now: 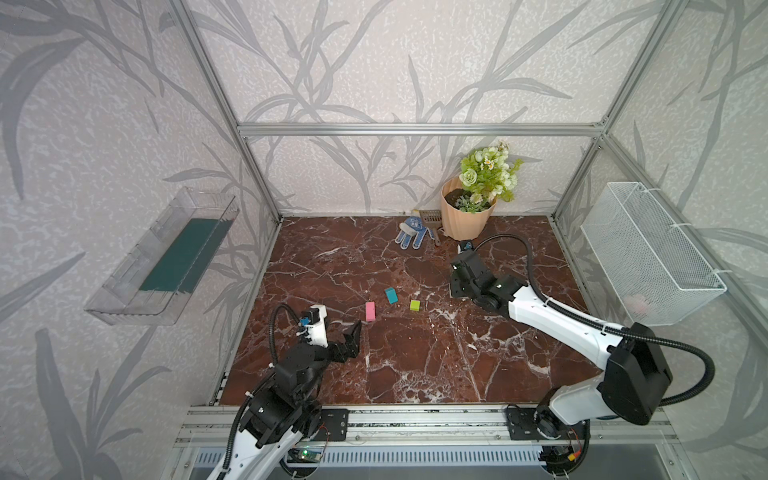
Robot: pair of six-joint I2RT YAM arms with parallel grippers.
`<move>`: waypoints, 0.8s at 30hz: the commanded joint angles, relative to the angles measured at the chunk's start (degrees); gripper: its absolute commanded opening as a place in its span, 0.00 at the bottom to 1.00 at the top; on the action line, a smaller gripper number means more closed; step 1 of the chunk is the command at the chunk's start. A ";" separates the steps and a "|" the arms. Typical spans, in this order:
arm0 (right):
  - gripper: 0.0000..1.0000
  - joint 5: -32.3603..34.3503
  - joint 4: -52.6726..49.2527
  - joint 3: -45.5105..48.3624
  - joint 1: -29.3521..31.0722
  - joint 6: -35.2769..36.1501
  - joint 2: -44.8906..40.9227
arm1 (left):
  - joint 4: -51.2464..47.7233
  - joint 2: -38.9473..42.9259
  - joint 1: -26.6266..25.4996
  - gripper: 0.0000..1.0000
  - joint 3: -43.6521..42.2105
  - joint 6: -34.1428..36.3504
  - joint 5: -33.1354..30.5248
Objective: Build the wood block tower
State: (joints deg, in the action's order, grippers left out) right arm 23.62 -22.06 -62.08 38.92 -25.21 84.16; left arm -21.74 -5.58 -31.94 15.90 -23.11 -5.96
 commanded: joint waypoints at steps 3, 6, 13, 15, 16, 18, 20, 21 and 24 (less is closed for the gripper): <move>0.20 -2.63 2.04 0.21 -1.95 -0.19 -1.05 | 3.33 -4.85 -0.27 0.99 0.32 1.23 1.48; 0.20 -3.21 3.29 0.04 -2.68 -0.03 0.56 | 4.11 -7.28 -0.31 0.99 0.69 1.14 1.82; 0.20 -6.30 2.17 -4.35 -4.02 -0.27 6.95 | 3.98 -8.24 -0.30 0.99 0.86 0.70 0.67; 0.20 -7.09 2.15 -5.43 -4.19 -0.41 8.79 | 3.91 -7.95 -0.31 0.99 0.86 0.70 0.52; 0.20 -7.49 2.31 -5.91 -4.26 -0.55 9.77 | 3.81 -7.72 -0.27 0.99 0.79 0.66 0.39; 0.20 -8.36 1.80 -7.41 -4.28 -0.84 11.75 | 3.59 -7.30 -0.31 0.99 0.75 0.57 0.18; 0.19 -9.11 -0.18 -10.07 -4.28 -0.89 14.10 | 3.30 -7.02 -0.27 0.99 0.80 0.46 -0.06; 0.18 -9.28 -1.00 -11.40 -4.29 -0.81 15.88 | 3.28 -6.84 -0.31 0.99 0.71 0.52 -0.02; 0.17 -9.38 -1.54 -14.01 -4.29 -0.87 19.09 | 3.29 -6.47 -0.29 0.99 0.56 0.53 -0.10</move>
State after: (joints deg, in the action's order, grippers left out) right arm 14.98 -21.28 -73.82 34.85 -25.50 101.16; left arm -18.65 -12.69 -31.94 15.90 -22.65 -4.95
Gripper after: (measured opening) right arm 0.328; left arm 0.993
